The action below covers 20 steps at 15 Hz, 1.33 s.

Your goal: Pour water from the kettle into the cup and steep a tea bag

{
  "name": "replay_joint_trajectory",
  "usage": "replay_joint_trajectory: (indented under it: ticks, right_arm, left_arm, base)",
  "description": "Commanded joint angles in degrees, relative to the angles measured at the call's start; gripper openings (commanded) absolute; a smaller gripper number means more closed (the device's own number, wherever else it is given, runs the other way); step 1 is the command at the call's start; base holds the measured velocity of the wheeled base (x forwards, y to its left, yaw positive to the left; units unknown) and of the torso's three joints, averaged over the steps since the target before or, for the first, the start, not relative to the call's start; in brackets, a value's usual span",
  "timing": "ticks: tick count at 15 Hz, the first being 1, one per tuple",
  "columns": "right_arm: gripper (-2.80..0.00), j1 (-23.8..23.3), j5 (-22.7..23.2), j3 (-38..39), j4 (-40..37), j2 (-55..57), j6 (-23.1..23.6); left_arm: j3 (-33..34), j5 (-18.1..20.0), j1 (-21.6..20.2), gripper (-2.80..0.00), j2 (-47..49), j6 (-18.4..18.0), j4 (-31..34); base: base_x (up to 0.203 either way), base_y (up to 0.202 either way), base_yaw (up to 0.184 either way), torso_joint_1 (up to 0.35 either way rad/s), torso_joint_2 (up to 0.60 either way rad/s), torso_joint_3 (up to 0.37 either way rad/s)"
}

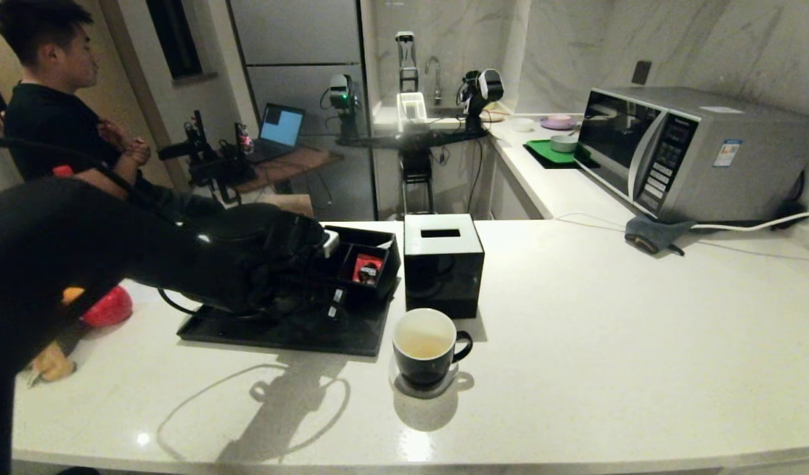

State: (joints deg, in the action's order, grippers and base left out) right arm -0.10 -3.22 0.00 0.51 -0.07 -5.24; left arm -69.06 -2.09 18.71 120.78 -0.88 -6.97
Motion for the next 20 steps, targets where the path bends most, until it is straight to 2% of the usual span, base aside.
replay_joint_trajectory:
  ticks: [1,16,20]
  right_arm:
    - [-2.80,0.0,0.0,0.0,0.0,0.1,0.0]
    - [-2.80,0.0,0.0,0.0,0.0,0.1,0.0]
    - [-2.80,0.0,0.0,0.0,0.0,0.1,0.0]
  left_arm:
    - [0.8,-0.1,0.2,-2.80,-4.7,-0.1,0.0]
    - [3.4,0.7,1.3,-2.80,-25.9,-0.1,0.2]
    - [7.4,4.8,1.4,-2.80,-32.1,-0.2,0.1]
  base:
    - [0.000,0.000,0.000,0.000,0.00,0.000]
    - [0.000,0.000,0.000,0.000,0.00,0.000]
    - [0.000,0.000,0.000,0.000,0.00,0.000]
